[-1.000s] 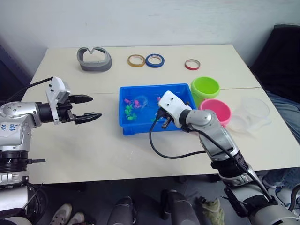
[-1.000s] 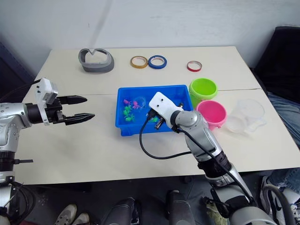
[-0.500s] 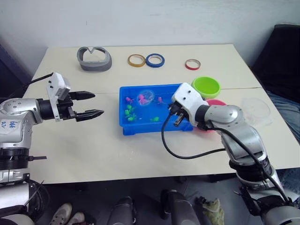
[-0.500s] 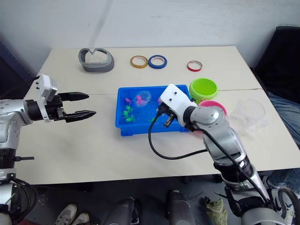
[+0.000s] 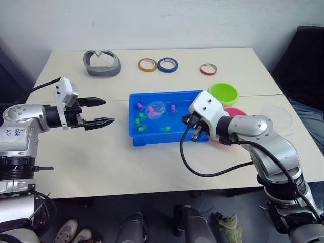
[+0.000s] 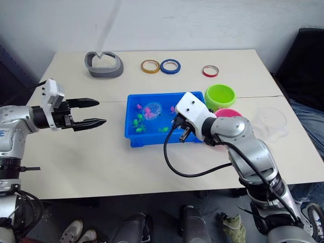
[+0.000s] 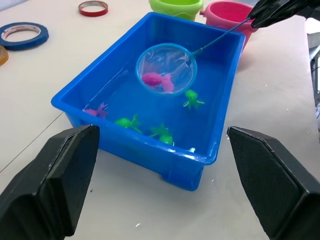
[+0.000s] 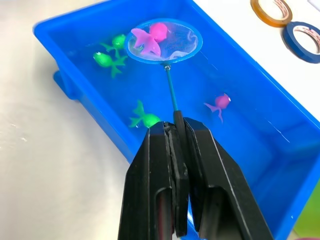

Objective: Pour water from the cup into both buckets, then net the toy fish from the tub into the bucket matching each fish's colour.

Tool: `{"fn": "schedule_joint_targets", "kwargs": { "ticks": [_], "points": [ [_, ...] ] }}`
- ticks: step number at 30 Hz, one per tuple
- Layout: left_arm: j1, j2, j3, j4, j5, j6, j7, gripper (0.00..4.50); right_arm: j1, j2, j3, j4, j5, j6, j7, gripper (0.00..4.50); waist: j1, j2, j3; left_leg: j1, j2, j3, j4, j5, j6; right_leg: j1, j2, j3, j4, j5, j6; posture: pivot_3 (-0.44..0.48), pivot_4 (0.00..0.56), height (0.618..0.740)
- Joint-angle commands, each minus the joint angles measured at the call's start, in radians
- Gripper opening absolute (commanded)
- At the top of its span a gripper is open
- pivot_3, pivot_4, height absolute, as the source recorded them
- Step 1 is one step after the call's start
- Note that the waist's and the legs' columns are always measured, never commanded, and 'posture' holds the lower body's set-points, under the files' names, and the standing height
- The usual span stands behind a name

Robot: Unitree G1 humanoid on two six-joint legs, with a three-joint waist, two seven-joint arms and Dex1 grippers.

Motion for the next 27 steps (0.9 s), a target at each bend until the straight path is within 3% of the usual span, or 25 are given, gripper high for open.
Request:
{"fn": "schedule_joint_targets", "kwargs": {
  "ticks": [1, 9, 15, 27],
  "points": [
    [-0.025, -0.003, -0.004, -0.025, -0.013, -0.02, -0.025, 4.47, 0.015, -0.037, -0.087, -0.063, 0.052, -0.02, 0.015, 0.0, 0.001, 0.0, 0.0, 0.0, 0.0, 0.0, 0.0, 0.0, 0.0, 0.0, 0.0, 0.0, 0.0, 0.0, 0.0, 0.0, 0.15, 0.713],
    [-0.12, -0.095, -0.083, 0.029, -0.001, -0.066, -0.093, 4.47, 0.107, -0.184, -0.309, -0.143, 0.167, -0.047, 0.074, 0.0, 0.024, 0.0, 0.0, 0.0, 0.0, 0.0, 0.0, 0.0, 0.0, 0.0, 0.001, -0.003, -0.002, 0.0, 0.0, 0.0, 0.15, 0.713],
    [-0.203, -0.164, -0.127, 0.129, 0.021, -0.119, -0.13, 4.47, 0.154, -0.252, -0.476, -0.196, 0.219, 0.024, 0.036, 0.0, 0.027, 0.0, 0.0, 0.0, 0.0, 0.001, 0.0, 0.0, 0.0, 0.0, 0.001, -0.004, -0.006, 0.0, 0.001, 0.0, 0.15, 0.713],
    [-0.379, -0.321, -0.176, 0.374, 0.073, -0.257, -0.213, 4.47, 0.475, -0.384, -0.785, -0.26, 0.177, 0.034, -0.001, 0.0, 0.049, 0.0, 0.0, -0.001, -0.001, 0.002, 0.0, 0.0, 0.002, 0.001, 0.002, -0.005, -0.008, 0.001, 0.002, 0.0, 0.15, 0.713]
  ]
}}
